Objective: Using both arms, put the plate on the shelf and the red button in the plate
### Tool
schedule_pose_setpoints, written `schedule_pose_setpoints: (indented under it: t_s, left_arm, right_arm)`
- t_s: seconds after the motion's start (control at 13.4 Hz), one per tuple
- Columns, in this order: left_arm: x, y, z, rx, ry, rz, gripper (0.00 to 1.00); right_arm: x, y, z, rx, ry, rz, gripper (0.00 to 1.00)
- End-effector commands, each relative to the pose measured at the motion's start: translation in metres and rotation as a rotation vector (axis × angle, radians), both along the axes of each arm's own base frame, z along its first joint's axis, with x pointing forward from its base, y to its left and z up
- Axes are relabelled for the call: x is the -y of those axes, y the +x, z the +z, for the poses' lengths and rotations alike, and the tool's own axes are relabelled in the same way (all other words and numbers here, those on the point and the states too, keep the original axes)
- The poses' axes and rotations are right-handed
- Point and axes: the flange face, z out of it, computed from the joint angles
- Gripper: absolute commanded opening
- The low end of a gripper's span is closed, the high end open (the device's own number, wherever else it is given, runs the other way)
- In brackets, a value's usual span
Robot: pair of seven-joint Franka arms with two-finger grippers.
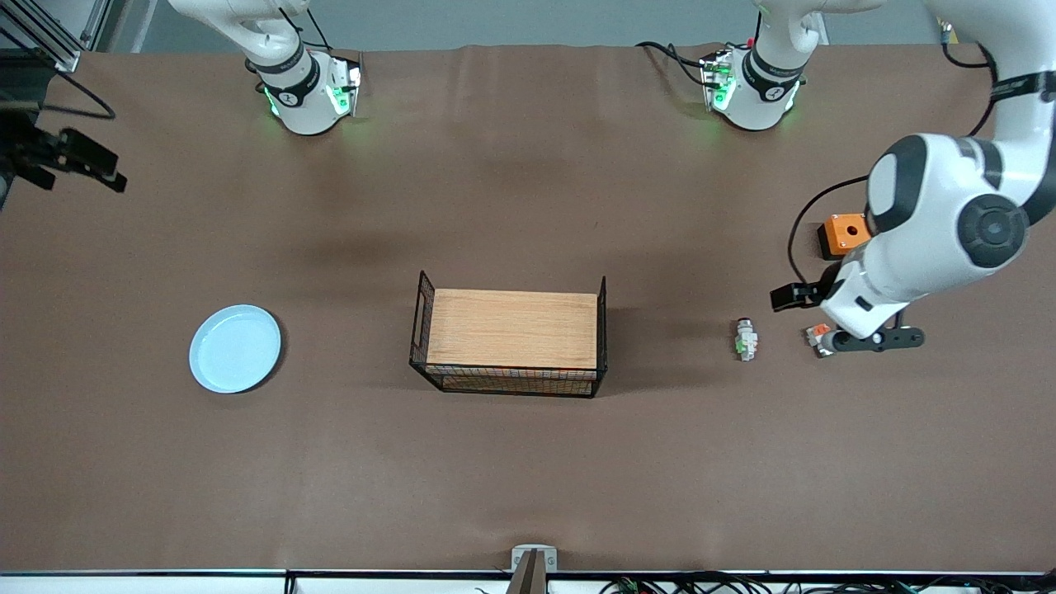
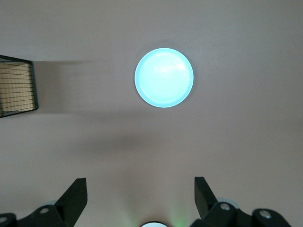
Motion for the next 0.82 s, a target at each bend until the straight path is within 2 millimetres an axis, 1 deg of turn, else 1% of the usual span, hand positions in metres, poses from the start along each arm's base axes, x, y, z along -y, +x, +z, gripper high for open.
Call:
schedule_pose_setpoints:
  t_s: [0.0,0.07,0.15,0.22,0.3,0.37,0.45,0.52,0.6,0.67,0.75]
  left_arm:
    - [0.007,0.006,-0.042,0.01,-0.013,-0.001,1.0]
    - [0.009,0.009,-0.058,0.01,-0.015,-0.007,1.0]
    - [0.008,0.011,-0.071,0.014,-0.019,-0.02,1.0]
    - [0.007,0.012,-0.085,0.026,-0.012,-0.04,1.0]
    - [0.007,0.012,-0.099,0.059,-0.003,-0.064,1.0]
    - [0.008,0.013,-0.114,0.079,-0.006,-0.067,1.0]
    - [0.009,0.012,-0.13,0.088,-0.004,-0.075,1.0]
    - [0.009,0.012,-0.142,0.098,0.017,-0.103,1.0]
    - [0.009,0.009,-0.152,0.103,0.032,-0.125,1.0]
    - [0.01,0.006,-0.158,0.105,0.03,-0.127,1.0]
    - [0.009,0.002,-0.166,0.105,0.028,-0.125,1.0]
  right_arm:
    - [0.023,0.049,-0.031,-0.011,-0.012,-0.021,1.0]
    - [0.03,0.061,-0.049,-0.013,-0.015,-0.012,1.0]
    - [0.035,0.073,-0.076,-0.047,-0.019,0.005,1.0]
    - [0.048,0.086,-0.11,-0.076,-0.004,-0.006,1.0]
    - [0.056,0.098,-0.134,-0.079,-0.006,-0.013,1.0]
    - [0.068,0.107,-0.149,-0.039,-0.011,-0.028,1.0]
    - [0.074,0.112,-0.175,-0.045,-0.011,-0.019,1.0]
    - [0.077,0.117,-0.194,-0.047,-0.013,-0.015,1.0]
    - [0.084,0.122,-0.22,-0.031,-0.018,-0.021,1.0]
    - [0.093,0.121,-0.235,0.006,-0.021,-0.03,1.0]
    - [0.095,0.118,-0.256,0.037,-0.022,-0.007,1.0]
